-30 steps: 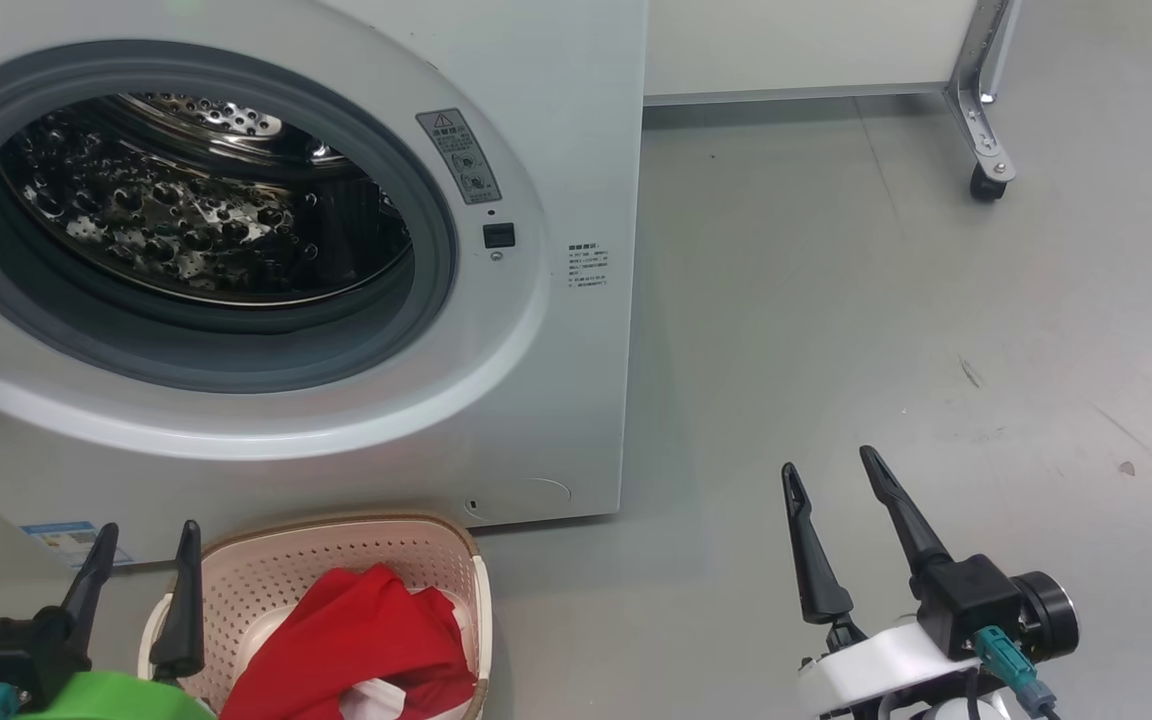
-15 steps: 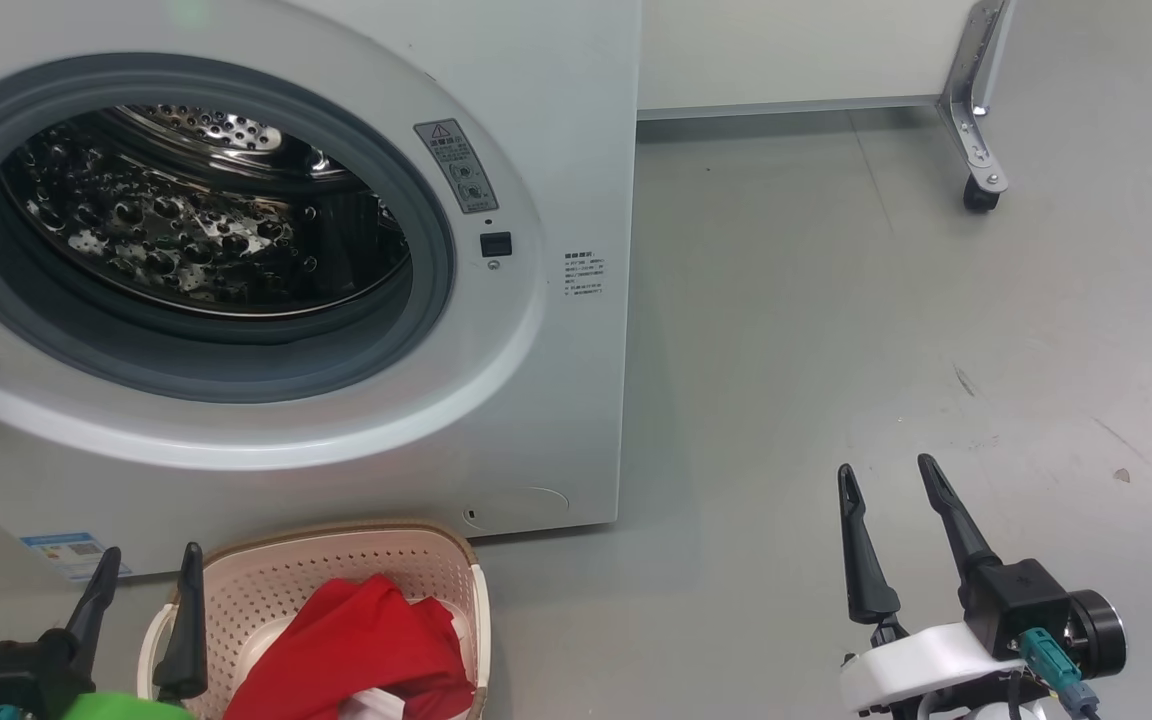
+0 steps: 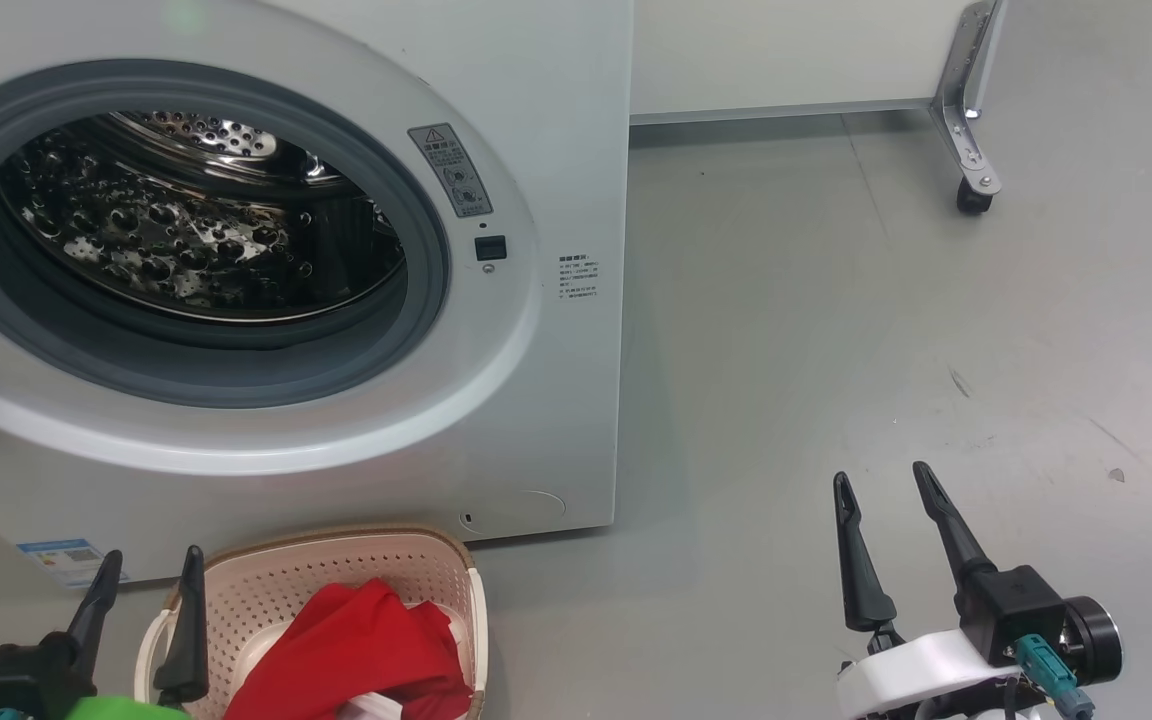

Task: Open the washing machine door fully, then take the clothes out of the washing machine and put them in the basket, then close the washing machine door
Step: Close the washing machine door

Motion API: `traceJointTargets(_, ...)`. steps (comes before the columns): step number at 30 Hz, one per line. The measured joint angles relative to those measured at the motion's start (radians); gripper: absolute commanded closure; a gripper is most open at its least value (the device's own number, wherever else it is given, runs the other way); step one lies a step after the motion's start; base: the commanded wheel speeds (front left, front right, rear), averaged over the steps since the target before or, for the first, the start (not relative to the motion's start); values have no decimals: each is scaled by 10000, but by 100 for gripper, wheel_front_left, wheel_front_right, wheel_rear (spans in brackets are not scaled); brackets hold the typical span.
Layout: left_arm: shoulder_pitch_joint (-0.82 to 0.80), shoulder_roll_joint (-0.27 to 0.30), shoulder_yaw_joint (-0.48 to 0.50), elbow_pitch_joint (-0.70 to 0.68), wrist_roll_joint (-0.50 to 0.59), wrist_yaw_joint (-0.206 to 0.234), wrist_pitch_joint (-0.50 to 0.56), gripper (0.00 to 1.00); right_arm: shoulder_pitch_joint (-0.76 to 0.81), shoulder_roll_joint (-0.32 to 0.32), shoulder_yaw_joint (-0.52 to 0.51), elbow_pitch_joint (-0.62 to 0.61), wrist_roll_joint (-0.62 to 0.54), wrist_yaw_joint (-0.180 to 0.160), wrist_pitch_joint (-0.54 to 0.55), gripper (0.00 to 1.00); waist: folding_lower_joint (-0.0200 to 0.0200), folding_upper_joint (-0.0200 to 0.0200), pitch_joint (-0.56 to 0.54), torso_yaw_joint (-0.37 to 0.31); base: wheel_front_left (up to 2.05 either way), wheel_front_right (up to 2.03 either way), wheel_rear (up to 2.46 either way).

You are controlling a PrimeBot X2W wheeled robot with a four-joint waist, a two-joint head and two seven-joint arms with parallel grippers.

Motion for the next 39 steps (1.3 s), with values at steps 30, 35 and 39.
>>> traceJointTargets(30, 41, -127, 140, -23, 276, -153, 0, 0, 2, 2, 19, 19, 12, 0, 0, 0, 1, 0, -51, 58, 0, 0, 0)
traceJointTargets(35, 45, -293, 201, 4, 245, -188, 0, 0, 2, 2, 25, 38, 12, 0, 0, 0, 0, 0, -68, 61, -4, 4, 0)
traceJointTargets(39, 46, -301, 217, 15, 245, -234, 0, 0, 2, 2, 25, 46, 12, 0, 0, 0, 1, 0, -66, 67, -22, 22, 0)
